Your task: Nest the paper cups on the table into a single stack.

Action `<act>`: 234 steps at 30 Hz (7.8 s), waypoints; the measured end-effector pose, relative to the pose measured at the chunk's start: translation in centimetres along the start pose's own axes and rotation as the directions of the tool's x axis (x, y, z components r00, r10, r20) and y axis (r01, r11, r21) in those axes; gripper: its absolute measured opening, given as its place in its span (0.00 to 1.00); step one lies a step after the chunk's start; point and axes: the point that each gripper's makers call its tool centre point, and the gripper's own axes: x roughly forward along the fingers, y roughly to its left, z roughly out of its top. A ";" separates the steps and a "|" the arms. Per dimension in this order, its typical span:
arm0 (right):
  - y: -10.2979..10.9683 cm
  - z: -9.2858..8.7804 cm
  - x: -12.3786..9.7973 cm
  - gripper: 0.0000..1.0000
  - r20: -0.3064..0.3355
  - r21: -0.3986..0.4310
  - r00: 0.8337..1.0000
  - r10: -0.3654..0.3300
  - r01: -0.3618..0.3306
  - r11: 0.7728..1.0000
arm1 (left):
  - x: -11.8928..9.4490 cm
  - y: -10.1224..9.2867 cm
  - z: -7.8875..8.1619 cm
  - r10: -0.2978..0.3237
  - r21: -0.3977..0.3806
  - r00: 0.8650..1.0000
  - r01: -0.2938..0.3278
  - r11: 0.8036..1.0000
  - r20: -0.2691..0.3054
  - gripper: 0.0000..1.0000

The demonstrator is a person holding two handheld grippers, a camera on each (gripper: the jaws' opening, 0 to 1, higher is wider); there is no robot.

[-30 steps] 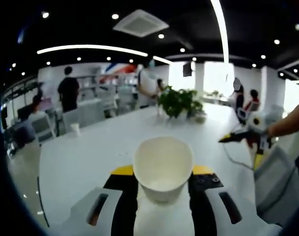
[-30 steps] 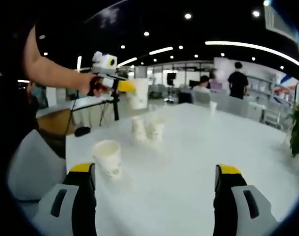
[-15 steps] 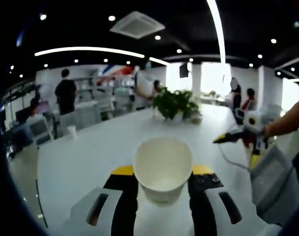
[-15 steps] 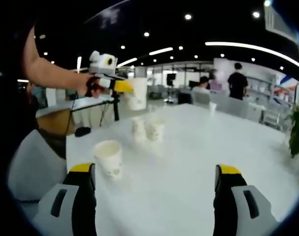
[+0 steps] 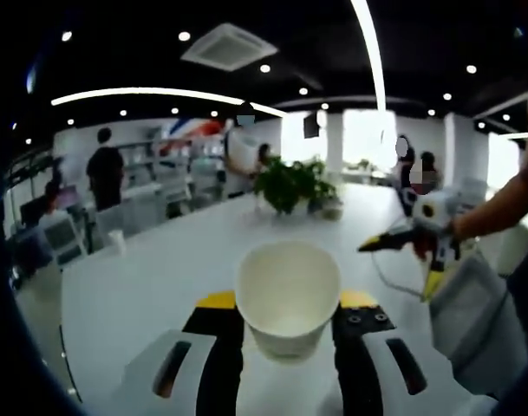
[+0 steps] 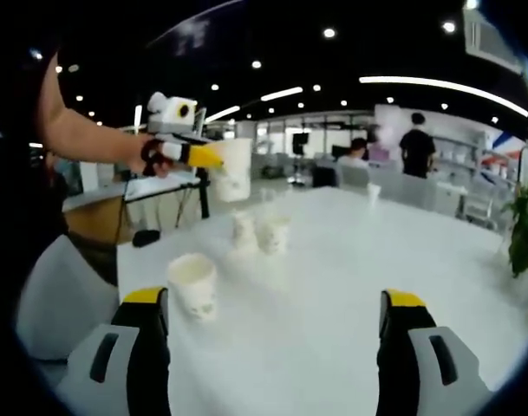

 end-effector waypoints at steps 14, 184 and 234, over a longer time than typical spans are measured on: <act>0.5 -0.2 -0.1 1.00 -0.010 -0.006 1.000 0.009 -0.009 1.000 | -0.7 -1.5 0.7 -0.024 0.013 1.000 0.023 1.000 0.010 0.38; 2.7 -2.2 -0.6 1.00 -0.046 0.016 0.999 0.027 -0.026 1.000 | 0.8 -8.8 -11.4 -0.065 0.010 0.995 0.066 0.998 -0.082 0.38; 2.5 -1.1 0.0 1.00 -0.023 0.020 0.999 0.029 -0.028 0.999 | -2.0 -5.1 -10.7 0.034 -0.058 0.996 -0.039 0.998 -0.083 0.76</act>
